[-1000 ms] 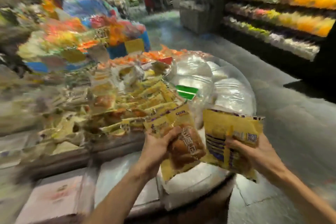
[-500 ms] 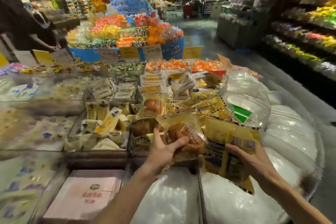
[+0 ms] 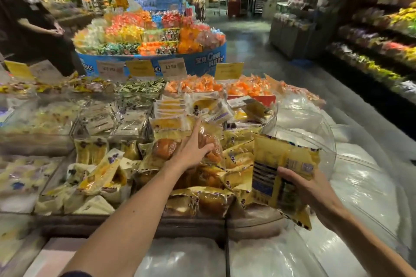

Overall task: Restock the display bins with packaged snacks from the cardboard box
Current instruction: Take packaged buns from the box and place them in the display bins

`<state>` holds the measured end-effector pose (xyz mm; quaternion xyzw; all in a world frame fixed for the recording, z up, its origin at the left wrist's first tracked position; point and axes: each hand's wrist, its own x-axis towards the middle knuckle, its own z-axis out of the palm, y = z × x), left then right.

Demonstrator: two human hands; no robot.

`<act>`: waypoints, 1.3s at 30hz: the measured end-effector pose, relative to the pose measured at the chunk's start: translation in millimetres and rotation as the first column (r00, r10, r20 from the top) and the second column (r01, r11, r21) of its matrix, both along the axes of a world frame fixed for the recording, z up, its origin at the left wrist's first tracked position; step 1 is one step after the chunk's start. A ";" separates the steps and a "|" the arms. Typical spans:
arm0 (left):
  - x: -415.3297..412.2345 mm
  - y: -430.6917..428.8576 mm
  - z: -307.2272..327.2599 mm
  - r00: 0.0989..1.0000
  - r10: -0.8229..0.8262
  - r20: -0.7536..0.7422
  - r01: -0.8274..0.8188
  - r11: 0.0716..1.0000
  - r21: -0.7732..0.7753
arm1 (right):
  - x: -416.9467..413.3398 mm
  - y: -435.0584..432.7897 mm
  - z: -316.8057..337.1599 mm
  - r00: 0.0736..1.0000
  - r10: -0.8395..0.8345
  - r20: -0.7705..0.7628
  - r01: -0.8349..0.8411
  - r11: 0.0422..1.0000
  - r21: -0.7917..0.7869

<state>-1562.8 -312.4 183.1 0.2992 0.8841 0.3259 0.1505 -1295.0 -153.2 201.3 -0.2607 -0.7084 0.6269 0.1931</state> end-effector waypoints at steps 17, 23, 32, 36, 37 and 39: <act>63.3 16.1 28.0 0.953 -0.111 -0.281 0.185 0.949 0.254 | -36.5 32.3 23.1 0.999 -0.044 -0.025 0.044 0.999 -0.016; 127.7 29.6 53.1 0.943 -0.318 0.096 0.243 0.858 0.452 | -60.9 -1.3 46.5 0.997 0.052 -0.049 -0.055 0.996 -0.065; 82.8 33.0 49.2 0.694 -0.308 0.650 -0.233 0.758 0.609 | -70.6 6.1 32.4 0.986 0.145 -0.084 -0.138 0.986 0.090; 66.5 40.8 36.3 0.879 -0.066 0.473 -0.176 0.875 0.450 | -87.1 18.9 12.6 0.995 0.085 0.059 -0.099 0.950 0.297; 63.9 44.3 31.9 0.923 -0.004 0.384 -0.153 0.913 0.378 | -92.3 21.8 5.1 0.992 0.081 0.102 -0.112 0.929 0.352; 61.1 53.3 21.5 0.970 0.014 0.243 -0.082 0.959 0.270 | -104.3 23.7 -9.3 0.979 0.066 0.193 -0.145 0.892 0.428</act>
